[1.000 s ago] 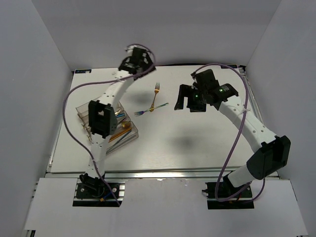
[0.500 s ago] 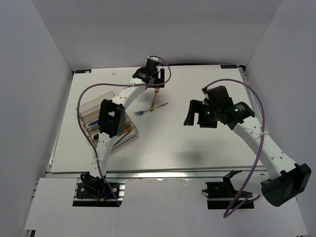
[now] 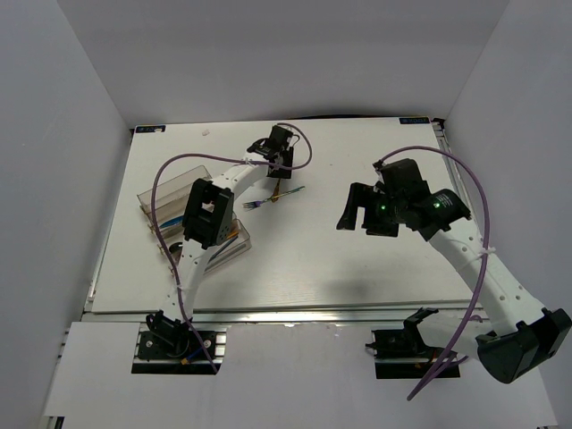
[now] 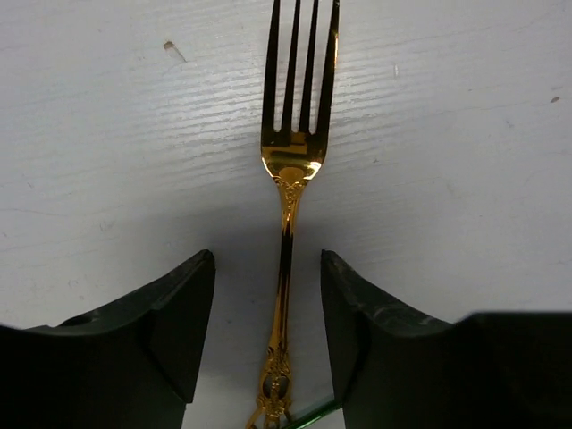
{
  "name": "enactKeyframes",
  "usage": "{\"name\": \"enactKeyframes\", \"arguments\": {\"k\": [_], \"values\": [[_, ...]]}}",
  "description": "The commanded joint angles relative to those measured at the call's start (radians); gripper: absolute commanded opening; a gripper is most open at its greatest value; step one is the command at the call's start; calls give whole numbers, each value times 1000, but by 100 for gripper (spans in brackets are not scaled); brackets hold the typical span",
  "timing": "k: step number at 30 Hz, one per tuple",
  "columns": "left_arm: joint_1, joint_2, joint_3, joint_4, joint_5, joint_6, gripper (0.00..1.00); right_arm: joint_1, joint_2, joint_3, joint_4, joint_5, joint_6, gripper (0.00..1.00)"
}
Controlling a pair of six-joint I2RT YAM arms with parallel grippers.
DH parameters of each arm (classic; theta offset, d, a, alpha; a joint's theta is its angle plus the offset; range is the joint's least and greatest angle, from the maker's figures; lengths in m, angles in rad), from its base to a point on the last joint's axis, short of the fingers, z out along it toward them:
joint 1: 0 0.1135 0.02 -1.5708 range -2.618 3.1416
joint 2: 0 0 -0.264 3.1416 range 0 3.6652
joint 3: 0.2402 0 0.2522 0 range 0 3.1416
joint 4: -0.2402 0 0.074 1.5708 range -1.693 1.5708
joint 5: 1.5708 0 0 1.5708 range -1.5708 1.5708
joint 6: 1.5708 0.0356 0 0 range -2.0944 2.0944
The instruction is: Sort the eating utensils into containers
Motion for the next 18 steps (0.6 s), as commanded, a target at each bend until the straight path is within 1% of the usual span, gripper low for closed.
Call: {"name": "enactKeyframes", "arguments": {"k": [1, 2, 4, 5, 6, 7, 8, 9, 12, 14, 16, 17, 18], "values": [[19, -1, -34, -3, 69, -32, 59, -2, -11, 54, -17, 20, 21, 89], [31, 2, -40, 3, 89, -50, 57, -2, -13, 57, -18, 21, 22, 89], [44, 8, -57, 7, 146, -69, 38, -2, -13, 66, -27, 23, 25, 89], [44, 11, -60, 7, 150, -72, 32, -2, -14, 69, -29, 29, 25, 89], [44, 14, -62, 0, 152, -72, 19, -2, -17, 74, -33, 32, 28, 89], [44, 14, -68, -5, 155, -72, 14, -2, -19, 77, -35, 37, 29, 89], [44, 14, -71, -8, 158, -70, 11, -2, -20, 80, -36, 38, 31, 89], [44, 13, -72, -15, 163, -66, 1, -2, -22, 80, -37, 37, 35, 89], [47, 3, -63, -34, 166, -53, 0, -2, -22, 84, -35, 34, 41, 89], [57, -10, -28, -42, 163, -58, 0, -2, -23, 81, -32, 28, 45, 89], [77, -23, 13, -52, 134, -88, 0, -2, -26, 75, -26, 26, 45, 90], [85, -27, 60, -58, 117, -101, 0, -2, -26, 72, -18, 28, 46, 89], [90, -36, 78, -58, 62, -115, 0, -2, -26, 65, -15, 26, 46, 89]]}}
